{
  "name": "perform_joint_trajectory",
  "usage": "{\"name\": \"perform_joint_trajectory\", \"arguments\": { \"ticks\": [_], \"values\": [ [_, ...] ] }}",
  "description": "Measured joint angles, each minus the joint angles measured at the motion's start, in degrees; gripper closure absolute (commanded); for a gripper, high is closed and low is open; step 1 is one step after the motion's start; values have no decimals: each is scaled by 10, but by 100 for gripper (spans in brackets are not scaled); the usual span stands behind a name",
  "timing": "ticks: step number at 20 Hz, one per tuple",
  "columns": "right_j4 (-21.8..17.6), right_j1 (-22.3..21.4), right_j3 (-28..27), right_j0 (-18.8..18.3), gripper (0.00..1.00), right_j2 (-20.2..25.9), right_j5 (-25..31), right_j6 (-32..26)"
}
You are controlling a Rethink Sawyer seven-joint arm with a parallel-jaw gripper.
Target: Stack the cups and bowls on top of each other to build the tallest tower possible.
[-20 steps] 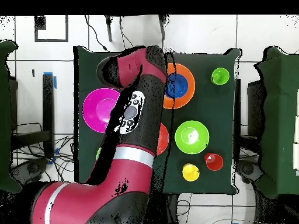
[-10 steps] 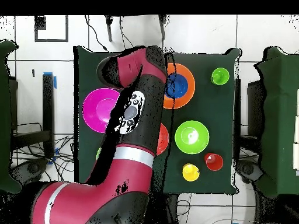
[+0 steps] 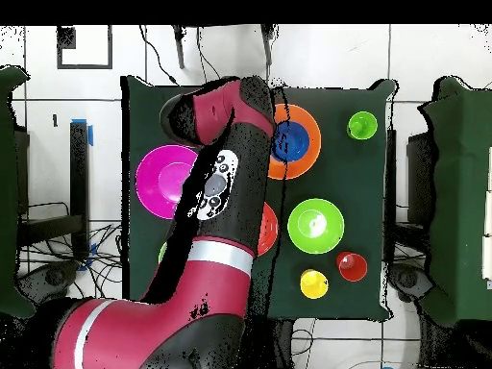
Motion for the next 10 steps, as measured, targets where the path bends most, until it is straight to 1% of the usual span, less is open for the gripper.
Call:
{"name": "perform_joint_trajectory", "arguments": {
  "ticks": [10],
  "values": [
    [0,16,0,0,0,0,0,0]
  ]
}}
